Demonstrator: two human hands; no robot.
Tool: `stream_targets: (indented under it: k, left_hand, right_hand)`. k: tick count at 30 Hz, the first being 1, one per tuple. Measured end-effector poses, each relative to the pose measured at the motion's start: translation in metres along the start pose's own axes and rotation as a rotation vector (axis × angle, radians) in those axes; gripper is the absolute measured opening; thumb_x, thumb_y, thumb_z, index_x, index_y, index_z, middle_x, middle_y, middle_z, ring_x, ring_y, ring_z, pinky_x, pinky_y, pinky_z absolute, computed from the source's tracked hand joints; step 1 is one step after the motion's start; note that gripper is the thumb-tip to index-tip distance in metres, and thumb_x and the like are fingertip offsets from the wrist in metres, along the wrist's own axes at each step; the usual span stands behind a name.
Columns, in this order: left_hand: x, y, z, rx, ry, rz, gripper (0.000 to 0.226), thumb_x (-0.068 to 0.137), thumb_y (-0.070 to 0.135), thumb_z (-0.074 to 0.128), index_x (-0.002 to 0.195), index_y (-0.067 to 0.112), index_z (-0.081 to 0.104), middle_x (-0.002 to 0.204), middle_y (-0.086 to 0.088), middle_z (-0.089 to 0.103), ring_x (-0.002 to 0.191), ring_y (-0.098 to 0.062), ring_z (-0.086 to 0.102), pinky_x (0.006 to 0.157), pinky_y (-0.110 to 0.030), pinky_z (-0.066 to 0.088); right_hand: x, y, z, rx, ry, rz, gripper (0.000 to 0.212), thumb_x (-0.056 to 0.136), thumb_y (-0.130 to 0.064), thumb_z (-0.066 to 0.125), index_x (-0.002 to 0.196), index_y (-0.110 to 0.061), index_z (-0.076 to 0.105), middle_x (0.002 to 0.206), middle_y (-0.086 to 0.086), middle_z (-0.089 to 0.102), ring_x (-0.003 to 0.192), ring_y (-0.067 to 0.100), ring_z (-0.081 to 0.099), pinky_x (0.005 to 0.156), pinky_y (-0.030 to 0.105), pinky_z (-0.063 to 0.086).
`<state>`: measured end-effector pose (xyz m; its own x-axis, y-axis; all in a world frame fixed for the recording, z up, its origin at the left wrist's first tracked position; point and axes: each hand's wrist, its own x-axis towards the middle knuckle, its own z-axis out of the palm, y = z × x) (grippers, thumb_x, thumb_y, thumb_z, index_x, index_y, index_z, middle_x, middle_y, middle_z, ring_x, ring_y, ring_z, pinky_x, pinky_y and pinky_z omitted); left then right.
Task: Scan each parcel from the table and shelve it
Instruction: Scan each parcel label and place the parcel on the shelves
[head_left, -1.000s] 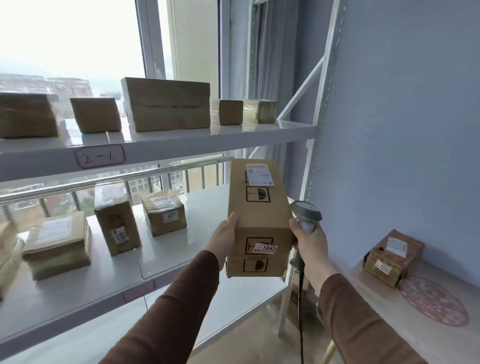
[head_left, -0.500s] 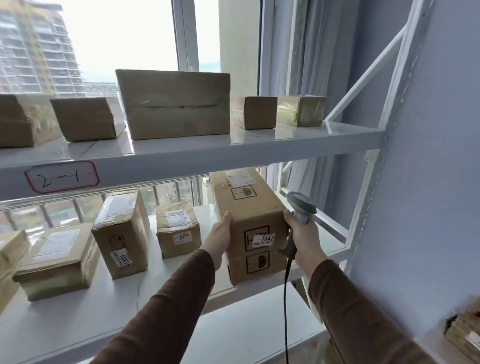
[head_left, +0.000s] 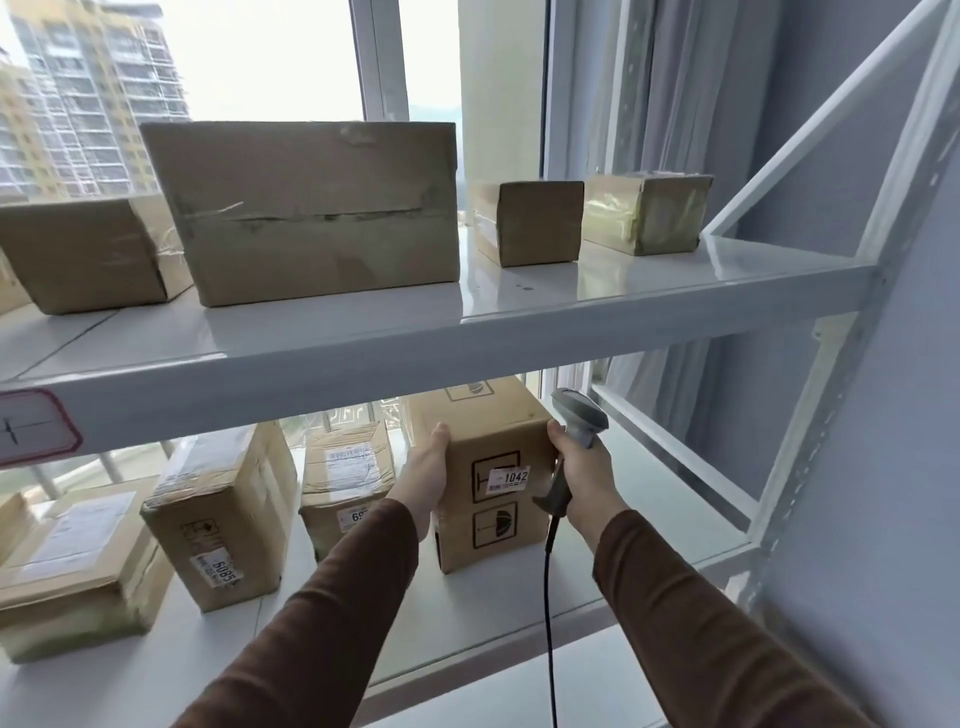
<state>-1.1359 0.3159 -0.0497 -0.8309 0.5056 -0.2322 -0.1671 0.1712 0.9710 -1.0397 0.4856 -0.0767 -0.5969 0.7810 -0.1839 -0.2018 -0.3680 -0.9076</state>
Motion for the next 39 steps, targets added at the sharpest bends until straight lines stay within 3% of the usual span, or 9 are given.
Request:
stream_targets:
  k: [4,7,13,18,21,27,34,37,39]
  left_hand:
    - [0.013,0.005,-0.007,0.023,0.037,-0.034,0.077,0.102,0.067,0.037,0.152,0.009,0.045,0.143,-0.011,0.059,0.130,-0.029,0.056,0.115,-0.042,0.043]
    - [0.014,0.006,-0.012,0.132,0.078,-0.003,0.082,0.102,0.067,0.038,0.160,0.009,0.028,0.149,-0.009,0.047,0.135,-0.029,0.046,0.110,-0.040,0.039]
    - [0.000,0.022,-0.005,0.737,0.317,0.576,0.073,0.104,0.053,0.044,0.162,0.016,0.020,0.170,-0.010,0.013,0.159,-0.027,0.005,0.130,-0.044,0.003]
    - [-0.025,0.028,0.059,0.727,0.050,0.803,0.060,0.106,0.051,0.041,0.158,0.022,0.036,0.172,-0.001,0.020,0.160,-0.018,0.002,0.129,-0.042,0.004]
    - [-0.039,0.014,0.109,0.593,-0.137,0.790,0.058,0.107,0.046,0.046,0.158,0.020,0.037,0.169,-0.001,0.029,0.158,-0.019,0.015,0.129,-0.044,0.016]
    - [-0.074,-0.036,0.228,0.442,-0.467,0.620,0.050,0.105,0.043,0.054,0.148,0.020,0.050,0.149,-0.003,0.055,0.137,-0.023,0.050,0.108,-0.032,0.037]
    - [-0.150,-0.105,0.375,0.374,-0.829,0.353,0.051,0.106,0.042,0.053,0.151,0.017,0.048,0.150,-0.002,0.055,0.130,-0.016,0.053,0.108,-0.033,0.041]
    - [-0.176,-0.127,0.434,0.377,-0.876,0.262,0.052,0.106,0.042,0.051,0.152,0.016,0.046,0.152,-0.005,0.053,0.136,-0.023,0.051,0.115,-0.039,0.040]
    - [-0.188,-0.140,0.471,0.381,-0.893,0.222,0.054,0.107,0.042,0.050,0.154,0.015,0.043,0.155,-0.005,0.050,0.139,-0.024,0.049,0.116,-0.037,0.038]
  right_hand:
    - [0.011,0.002,0.010,-0.035,0.013,-0.015,0.018,0.092,-0.025,0.077,0.108,-0.023,0.069,0.099,0.008,0.076,0.095,0.036,0.073,0.081,0.063,0.061]
    - [0.010,0.004,0.012,-0.071,0.033,-0.050,0.023,0.093,-0.028,0.077,0.113,-0.023,0.068,0.102,0.007,0.075,0.098,0.035,0.071,0.083,0.058,0.062]
    - [-0.008,-0.008,-0.005,-0.125,0.073,-0.197,0.034,0.093,-0.030,0.076,0.123,-0.017,0.066,0.104,-0.002,0.072,0.089,0.014,0.063,0.096,0.039,0.051]
    - [-0.039,-0.025,-0.042,-0.163,0.097,-0.321,0.019,0.095,-0.029,0.074,0.108,-0.033,0.061,0.099,-0.014,0.071,0.096,0.011,0.065,0.095,0.032,0.053]
    - [-0.062,-0.036,-0.081,-0.196,0.170,-0.370,0.016,0.095,-0.034,0.073,0.106,-0.034,0.062,0.082,-0.026,0.071,0.085,0.005,0.066,0.083,0.024,0.054]
    - [-0.118,-0.053,-0.198,-0.189,0.430,-0.375,0.018,0.094,-0.026,0.075,0.110,-0.027,0.066,0.098,0.000,0.075,0.093,0.022,0.071,0.085,0.036,0.058]
    - [-0.189,-0.069,-0.369,-0.045,0.761,-0.304,0.039,0.094,-0.022,0.076,0.129,-0.011,0.061,0.105,0.003,0.074,0.078,0.015,0.073,0.063,0.030,0.057]
    - [-0.209,-0.072,-0.444,0.002,0.868,-0.260,0.040,0.094,-0.020,0.076,0.129,-0.005,0.062,0.103,0.011,0.072,0.078,0.018,0.069,0.074,0.036,0.058]
    - [-0.216,-0.073,-0.491,0.012,0.910,-0.239,0.039,0.095,-0.016,0.075,0.129,-0.001,0.061,0.100,0.013,0.071,0.077,0.020,0.067,0.067,0.032,0.058]
